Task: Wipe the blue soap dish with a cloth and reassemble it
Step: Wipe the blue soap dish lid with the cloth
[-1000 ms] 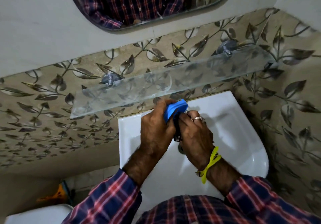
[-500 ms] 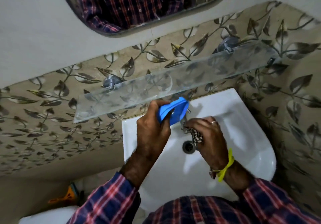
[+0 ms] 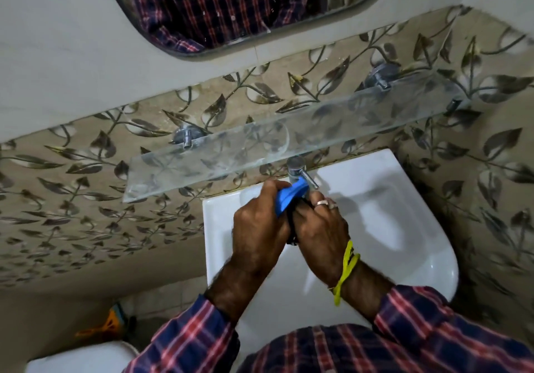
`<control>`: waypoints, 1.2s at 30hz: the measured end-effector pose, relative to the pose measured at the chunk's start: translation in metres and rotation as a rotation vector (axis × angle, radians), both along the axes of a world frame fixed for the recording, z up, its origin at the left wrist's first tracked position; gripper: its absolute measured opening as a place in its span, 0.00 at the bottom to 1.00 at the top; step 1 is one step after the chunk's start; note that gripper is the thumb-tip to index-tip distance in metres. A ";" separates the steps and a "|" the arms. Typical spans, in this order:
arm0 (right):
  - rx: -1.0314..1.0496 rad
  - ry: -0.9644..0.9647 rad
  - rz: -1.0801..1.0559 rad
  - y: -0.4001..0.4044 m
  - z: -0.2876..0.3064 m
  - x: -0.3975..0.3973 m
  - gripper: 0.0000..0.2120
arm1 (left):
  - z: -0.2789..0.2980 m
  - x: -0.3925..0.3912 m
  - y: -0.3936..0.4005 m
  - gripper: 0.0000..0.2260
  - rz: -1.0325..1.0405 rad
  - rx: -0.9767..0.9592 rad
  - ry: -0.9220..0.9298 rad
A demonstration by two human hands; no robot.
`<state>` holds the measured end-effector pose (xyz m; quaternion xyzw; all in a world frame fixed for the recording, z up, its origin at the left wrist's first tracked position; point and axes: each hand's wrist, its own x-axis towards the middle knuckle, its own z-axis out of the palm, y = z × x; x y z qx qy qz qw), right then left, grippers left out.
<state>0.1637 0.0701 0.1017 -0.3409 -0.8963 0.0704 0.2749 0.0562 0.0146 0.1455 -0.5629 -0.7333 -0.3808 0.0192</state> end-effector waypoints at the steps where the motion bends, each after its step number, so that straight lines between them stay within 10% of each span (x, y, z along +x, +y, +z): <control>1: -0.077 -0.016 0.053 0.004 0.000 0.000 0.07 | -0.002 0.000 -0.002 0.14 -0.049 0.003 0.113; 5: -0.272 0.000 0.220 0.012 -0.011 0.021 0.10 | -0.001 -0.015 -0.008 0.17 -0.177 0.252 0.453; 9: -0.107 0.448 0.031 0.003 -0.019 0.033 0.14 | 0.003 -0.019 -0.007 0.22 -0.085 0.253 0.269; 14: 0.196 0.261 0.102 0.000 -0.013 0.015 0.09 | -0.006 -0.002 -0.020 0.18 -0.015 0.236 0.121; 22: -0.223 0.946 -0.170 0.010 0.009 0.012 0.19 | -0.003 -0.006 -0.020 0.06 0.292 0.206 -0.304; 36: -0.552 0.509 -0.014 -0.021 0.006 -0.006 0.25 | -0.024 0.016 -0.021 0.09 0.320 0.286 -0.507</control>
